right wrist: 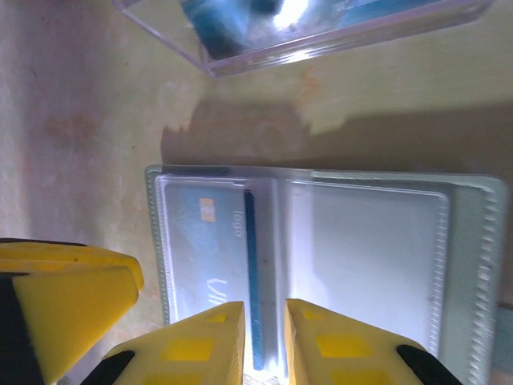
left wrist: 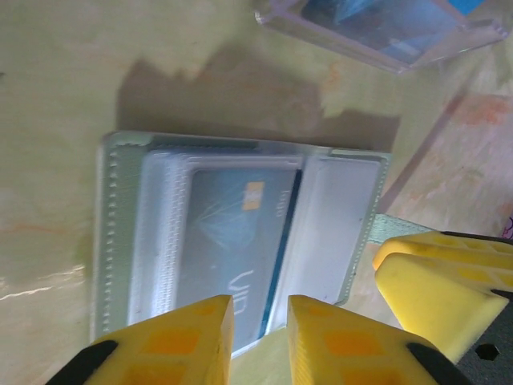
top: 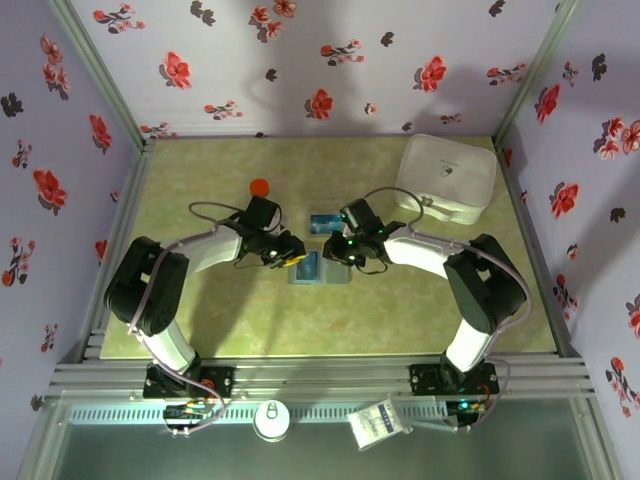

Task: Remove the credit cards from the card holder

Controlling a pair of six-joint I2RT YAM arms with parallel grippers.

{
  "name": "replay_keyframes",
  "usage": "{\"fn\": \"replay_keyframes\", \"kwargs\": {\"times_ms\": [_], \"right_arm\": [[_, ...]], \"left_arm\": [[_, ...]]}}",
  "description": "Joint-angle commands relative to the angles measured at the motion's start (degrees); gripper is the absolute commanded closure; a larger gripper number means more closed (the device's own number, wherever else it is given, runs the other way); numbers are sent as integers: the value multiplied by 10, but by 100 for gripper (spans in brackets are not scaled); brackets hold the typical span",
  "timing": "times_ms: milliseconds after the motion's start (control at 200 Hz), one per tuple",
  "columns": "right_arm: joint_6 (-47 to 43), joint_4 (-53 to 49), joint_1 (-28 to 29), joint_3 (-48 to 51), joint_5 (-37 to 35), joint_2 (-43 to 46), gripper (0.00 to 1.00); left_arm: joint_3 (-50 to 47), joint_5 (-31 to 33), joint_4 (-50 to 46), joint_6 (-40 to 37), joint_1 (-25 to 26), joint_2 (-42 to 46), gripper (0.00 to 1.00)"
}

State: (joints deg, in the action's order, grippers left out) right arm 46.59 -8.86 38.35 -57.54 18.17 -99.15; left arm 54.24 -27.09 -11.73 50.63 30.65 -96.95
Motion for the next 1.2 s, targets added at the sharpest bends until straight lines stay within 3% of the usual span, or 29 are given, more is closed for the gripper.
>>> {"fn": "replay_keyframes", "kwargs": {"times_ms": [0,440,1195], "right_arm": [[11,8,13,-25,11,-19,78],[17,21,21,-32,28,-51,76],[23,39,23,-44,51,-85,82]], "left_arm": [[-17,-7,13,-13,-5,18,78],[-9,14,-8,-44,-6,-20,97],[-16,17,-7,-47,-12,-37,98]]}}
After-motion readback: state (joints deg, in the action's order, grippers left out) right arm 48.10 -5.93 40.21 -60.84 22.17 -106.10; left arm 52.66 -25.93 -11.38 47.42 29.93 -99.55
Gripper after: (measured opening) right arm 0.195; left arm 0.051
